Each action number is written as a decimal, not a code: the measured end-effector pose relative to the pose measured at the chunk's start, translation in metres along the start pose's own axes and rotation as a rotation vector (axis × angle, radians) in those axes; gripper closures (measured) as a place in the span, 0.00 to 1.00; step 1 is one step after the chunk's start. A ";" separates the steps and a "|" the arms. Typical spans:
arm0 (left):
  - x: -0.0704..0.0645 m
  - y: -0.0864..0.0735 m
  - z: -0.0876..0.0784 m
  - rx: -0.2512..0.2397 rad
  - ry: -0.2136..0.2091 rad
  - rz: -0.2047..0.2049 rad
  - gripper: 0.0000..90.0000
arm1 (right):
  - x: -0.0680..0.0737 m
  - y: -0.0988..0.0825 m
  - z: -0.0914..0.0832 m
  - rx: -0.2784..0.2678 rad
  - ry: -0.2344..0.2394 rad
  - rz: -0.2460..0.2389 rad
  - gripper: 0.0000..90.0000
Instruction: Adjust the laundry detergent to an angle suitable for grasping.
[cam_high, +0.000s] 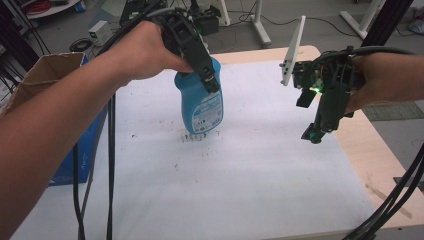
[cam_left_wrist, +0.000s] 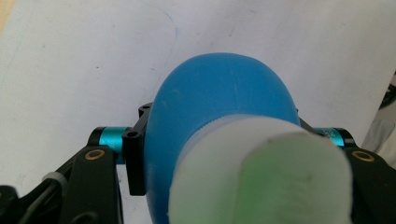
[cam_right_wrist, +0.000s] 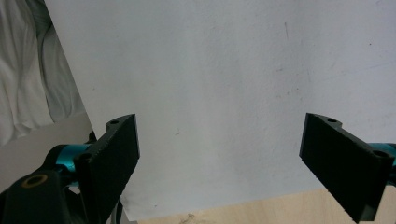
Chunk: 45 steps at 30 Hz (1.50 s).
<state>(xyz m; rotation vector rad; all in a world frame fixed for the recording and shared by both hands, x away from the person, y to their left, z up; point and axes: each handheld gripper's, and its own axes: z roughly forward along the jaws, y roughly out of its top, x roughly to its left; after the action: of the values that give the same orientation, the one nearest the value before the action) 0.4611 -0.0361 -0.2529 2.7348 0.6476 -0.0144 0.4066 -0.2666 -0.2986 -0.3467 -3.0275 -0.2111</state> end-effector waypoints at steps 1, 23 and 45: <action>0.000 -0.001 -0.001 0.004 -0.006 0.009 0.42 | 0.000 0.000 0.000 0.000 0.000 0.000 0.13; -0.011 -0.018 -0.010 0.018 -0.076 0.198 0.42 | 0.002 0.002 0.000 0.003 -0.002 0.001 0.13; -0.022 -0.040 -0.005 0.000 -0.122 0.438 0.42 | 0.004 0.008 0.002 0.010 -0.001 -0.010 0.13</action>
<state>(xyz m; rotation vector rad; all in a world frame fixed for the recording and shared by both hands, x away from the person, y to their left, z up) 0.4236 -0.0106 -0.2584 2.7874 0.0088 -0.0773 0.4040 -0.2573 -0.2994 -0.3310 -3.0307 -0.1972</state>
